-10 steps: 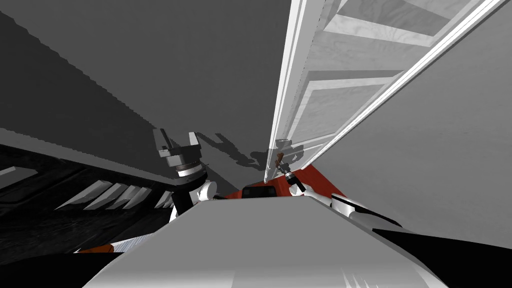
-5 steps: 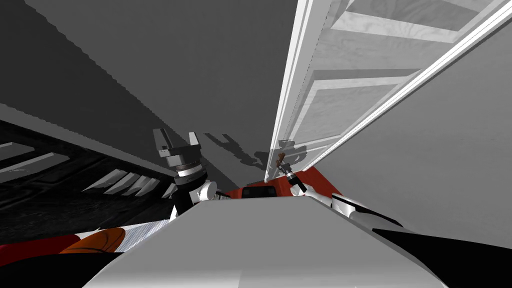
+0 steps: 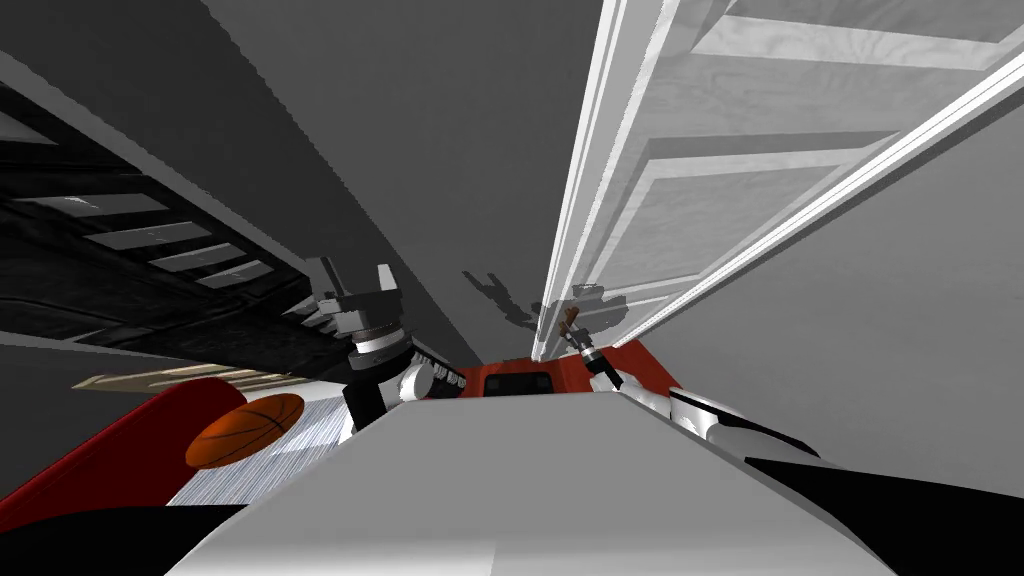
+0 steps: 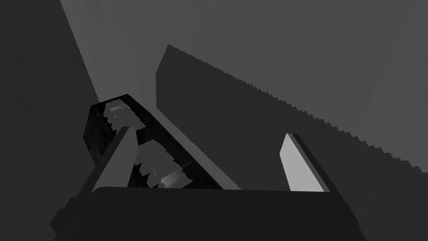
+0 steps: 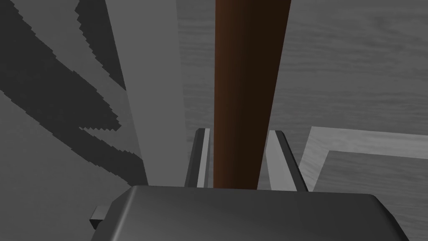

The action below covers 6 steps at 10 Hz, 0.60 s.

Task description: Pull the door open

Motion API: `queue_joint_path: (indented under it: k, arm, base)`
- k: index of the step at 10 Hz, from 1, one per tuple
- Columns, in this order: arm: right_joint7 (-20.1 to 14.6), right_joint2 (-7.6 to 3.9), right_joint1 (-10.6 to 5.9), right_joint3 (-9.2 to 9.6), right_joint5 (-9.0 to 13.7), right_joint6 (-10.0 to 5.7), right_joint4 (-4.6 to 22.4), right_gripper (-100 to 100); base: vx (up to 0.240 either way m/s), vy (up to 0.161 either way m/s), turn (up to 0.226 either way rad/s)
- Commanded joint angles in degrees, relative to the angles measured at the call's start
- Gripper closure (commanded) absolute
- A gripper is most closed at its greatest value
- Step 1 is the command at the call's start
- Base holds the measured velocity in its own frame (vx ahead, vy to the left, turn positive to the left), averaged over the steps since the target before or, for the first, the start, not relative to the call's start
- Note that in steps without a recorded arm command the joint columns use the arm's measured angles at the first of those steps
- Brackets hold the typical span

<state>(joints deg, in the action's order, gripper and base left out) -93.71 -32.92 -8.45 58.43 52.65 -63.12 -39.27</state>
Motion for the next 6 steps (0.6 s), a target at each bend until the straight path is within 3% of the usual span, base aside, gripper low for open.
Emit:
queue_joint_path:
  k: [1, 2, 3, 6]
  arm:
    - [-1.6, -1.24, 0.85, 0.73, 0.3, -1.47, 0.8, 100]
    - [-1.6, -1.24, 0.85, 0.73, 0.3, -1.47, 0.8, 100]
    - [-3.2, -2.09, 1.07, 1.32, 0.6, -2.98, 2.2, 100]
    - [-5.4, -3.19, 1.35, 2.09, 1.0, -4.94, 4.0, 100]
  base:
    - [-0.173, -0.035, 0.262]
    - [-0.135, -0.021, 0.086]
    - [-0.147, -0.032, 0.184]
    - [-0.169, -0.022, 0.143]
